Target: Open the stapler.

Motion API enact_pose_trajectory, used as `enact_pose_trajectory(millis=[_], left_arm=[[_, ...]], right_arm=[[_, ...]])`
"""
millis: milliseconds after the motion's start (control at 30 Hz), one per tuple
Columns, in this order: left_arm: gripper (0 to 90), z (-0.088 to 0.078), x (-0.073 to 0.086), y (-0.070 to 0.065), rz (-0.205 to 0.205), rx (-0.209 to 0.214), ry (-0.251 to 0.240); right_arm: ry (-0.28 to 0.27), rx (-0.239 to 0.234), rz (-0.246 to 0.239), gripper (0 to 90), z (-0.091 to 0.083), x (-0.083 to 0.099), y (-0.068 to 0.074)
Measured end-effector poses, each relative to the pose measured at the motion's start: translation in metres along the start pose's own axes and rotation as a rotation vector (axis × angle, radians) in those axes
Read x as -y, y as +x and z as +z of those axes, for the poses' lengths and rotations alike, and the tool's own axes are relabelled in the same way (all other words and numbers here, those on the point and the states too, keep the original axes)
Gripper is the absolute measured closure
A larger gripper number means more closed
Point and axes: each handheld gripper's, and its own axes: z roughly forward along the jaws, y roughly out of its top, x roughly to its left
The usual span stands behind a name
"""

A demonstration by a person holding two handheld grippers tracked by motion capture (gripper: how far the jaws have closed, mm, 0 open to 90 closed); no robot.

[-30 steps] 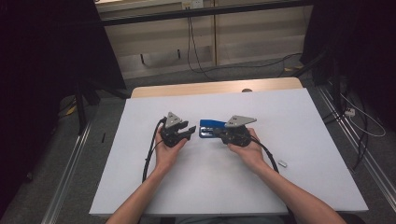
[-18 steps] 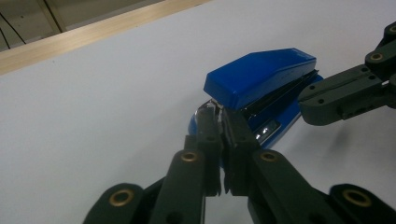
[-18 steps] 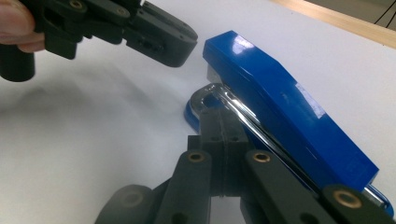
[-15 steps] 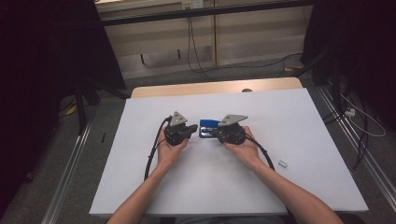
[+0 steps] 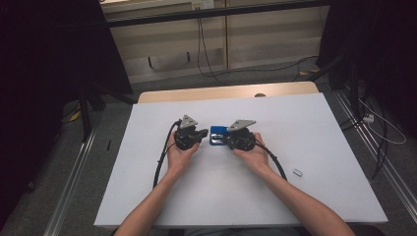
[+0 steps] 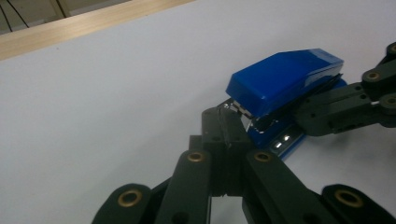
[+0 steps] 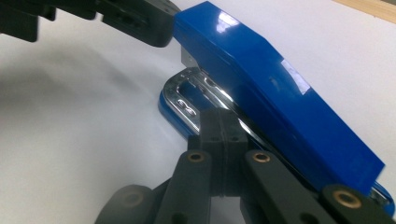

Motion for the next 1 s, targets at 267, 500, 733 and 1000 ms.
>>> enact_pose_trajectory(millis=[267,500,733,1000], left_arm=[[90.0,0.002,-0.001,-0.001,0.012,0.013,0.01],[90.0,0.008,-0.005,-0.007,0.064,-0.005,0.041],[90.0,0.008,-0.004,-0.008,0.082,0.001,0.037],[90.0,0.008,-0.004,-0.007,0.077,0.003,0.033]], right_arm=[[0.012,-0.004,-0.009,90.0,-0.001,0.0,0.0],[0.003,0.003,-0.015,90.0,0.0,0.0,0.0],[0.0,0.003,-0.008,90.0,0.0,0.001,-0.001],[-0.003,0.004,-0.003,90.0,0.0,0.001,0.0]])
